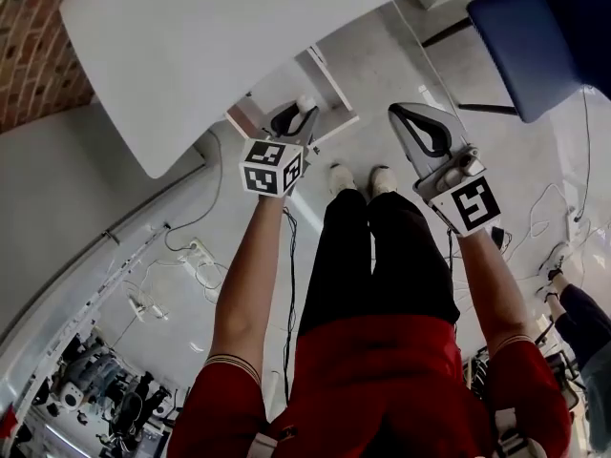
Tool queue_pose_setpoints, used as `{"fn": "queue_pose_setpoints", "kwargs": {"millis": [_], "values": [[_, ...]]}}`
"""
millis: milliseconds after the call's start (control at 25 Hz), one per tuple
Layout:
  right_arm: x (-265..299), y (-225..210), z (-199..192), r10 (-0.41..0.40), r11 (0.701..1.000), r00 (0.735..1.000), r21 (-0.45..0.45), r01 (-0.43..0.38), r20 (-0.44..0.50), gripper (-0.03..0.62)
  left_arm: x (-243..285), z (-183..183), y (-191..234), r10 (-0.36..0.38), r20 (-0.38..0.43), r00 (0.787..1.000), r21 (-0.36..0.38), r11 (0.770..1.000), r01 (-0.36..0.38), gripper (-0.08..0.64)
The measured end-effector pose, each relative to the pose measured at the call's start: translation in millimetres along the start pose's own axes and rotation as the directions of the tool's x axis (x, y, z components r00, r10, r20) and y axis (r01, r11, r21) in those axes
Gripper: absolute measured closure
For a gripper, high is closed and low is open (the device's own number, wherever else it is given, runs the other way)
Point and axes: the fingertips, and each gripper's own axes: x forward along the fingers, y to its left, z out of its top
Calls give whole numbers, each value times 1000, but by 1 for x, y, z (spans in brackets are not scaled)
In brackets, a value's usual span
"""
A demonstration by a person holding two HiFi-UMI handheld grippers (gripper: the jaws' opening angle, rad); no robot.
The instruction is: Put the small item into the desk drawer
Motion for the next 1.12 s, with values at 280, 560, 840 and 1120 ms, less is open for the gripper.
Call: {"fn": "queue_pose_setpoints", "kwargs": {"millis": [280,560,840,1120], "values": [[33,-3,-37,17,999,1000,-42,-18,-24,581,39,-36,22,25,-132,991,-6,1000,-26,426],[67,-11,-83,14,999,997,-47,-17,-75,581,77,-75,45,36,-252,967,-27,999,-44,426],[81,-20,-112,5,1000,995,-28,-8,-99,581,111,-117,67,32,-404,914,-29,998,-48,425],[84,-30,-120,1,999,995,-35,-4,-102,580,132,-137,83,24,-445,895,-124,988,-89,423]]}}
